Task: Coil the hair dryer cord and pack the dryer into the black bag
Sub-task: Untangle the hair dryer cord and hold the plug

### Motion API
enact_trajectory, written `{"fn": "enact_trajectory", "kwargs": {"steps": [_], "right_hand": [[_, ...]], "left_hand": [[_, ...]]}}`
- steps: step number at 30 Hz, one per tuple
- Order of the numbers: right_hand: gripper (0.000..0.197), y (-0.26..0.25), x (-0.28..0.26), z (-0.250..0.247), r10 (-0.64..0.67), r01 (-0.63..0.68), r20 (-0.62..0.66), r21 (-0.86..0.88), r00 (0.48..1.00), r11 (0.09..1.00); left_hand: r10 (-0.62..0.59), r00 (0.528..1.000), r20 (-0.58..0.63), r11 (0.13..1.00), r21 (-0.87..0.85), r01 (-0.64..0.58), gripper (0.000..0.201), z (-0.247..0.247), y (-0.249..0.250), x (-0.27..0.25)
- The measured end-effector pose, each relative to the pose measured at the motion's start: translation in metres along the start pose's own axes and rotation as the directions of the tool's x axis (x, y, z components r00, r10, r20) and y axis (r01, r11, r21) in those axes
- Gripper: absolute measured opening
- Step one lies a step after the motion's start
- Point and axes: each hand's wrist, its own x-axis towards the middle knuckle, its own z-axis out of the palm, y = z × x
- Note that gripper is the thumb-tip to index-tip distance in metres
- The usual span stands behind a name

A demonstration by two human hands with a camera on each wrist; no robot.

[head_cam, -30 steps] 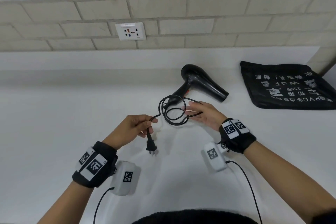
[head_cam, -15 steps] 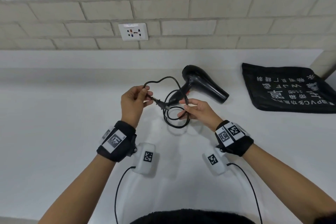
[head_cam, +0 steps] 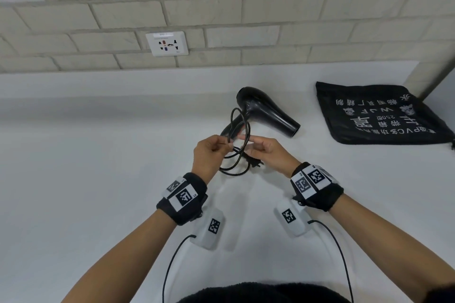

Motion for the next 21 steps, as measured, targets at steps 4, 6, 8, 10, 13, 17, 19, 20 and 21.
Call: {"fn": "enact_trajectory", "kwargs": {"steps": [4, 6, 8, 10, 13, 17, 19, 20, 21], "right_hand": [[0.046, 0.004, 0.000, 0.003, 0.050, -0.042, 0.107, -0.078, 0.993, 0.996], [0.040, 0.005, -0.001, 0.001, 0.039, -0.022, 0.102, -0.164, 0.994, 0.986], [0.037, 0.006, -0.002, -0.004, 0.037, -0.021, 0.089, -0.177, 0.995, 0.984], [0.037, 0.007, -0.006, -0.009, 0.056, -0.041, 0.107, -0.138, 0.993, 0.990], [0.036, 0.008, -0.012, -0.013, 0.067, -0.046, 0.155, -0.138, 0.986, 0.989], [0.031, 0.008, -0.015, -0.015, 0.092, -0.054, 0.200, -0.187, 0.975, 0.981], [0.030, 0.005, -0.018, -0.015, 0.124, -0.085, 0.201, -0.192, 0.972, 0.978], [0.031, 0.004, -0.020, -0.016, 0.140, -0.103, 0.195, -0.187, 0.971, 0.977], [0.032, 0.003, -0.022, -0.017, 0.165, -0.129, 0.186, -0.192, 0.969, 0.973]], "left_hand": [[-0.027, 0.993, 0.112, 1.000, -0.001, 0.027, 0.006, 0.005, 0.005, -0.002], [0.001, 0.989, 0.148, 0.992, 0.126, -0.020, 0.013, 0.002, 0.003, -0.001], [0.032, 0.996, 0.081, 0.968, 0.244, -0.051, 0.017, -0.005, 0.001, 0.005], [0.039, 0.999, 0.014, 0.962, 0.270, -0.041, 0.019, -0.012, -0.003, 0.016], [-0.179, 0.969, 0.169, 0.970, 0.194, 0.146, 0.031, -0.014, -0.004, 0.033], [-0.292, 0.841, 0.454, 0.956, 0.151, 0.250, 0.013, -0.006, -0.002, 0.035], [-0.275, 0.833, 0.480, 0.960, 0.184, 0.211, 0.014, -0.002, 0.000, 0.039], [-0.269, 0.839, 0.473, 0.962, 0.171, 0.212, 0.015, -0.001, 0.002, 0.040], [-0.257, 0.850, 0.459, 0.966, 0.141, 0.216, 0.015, -0.003, 0.005, 0.042]]}}
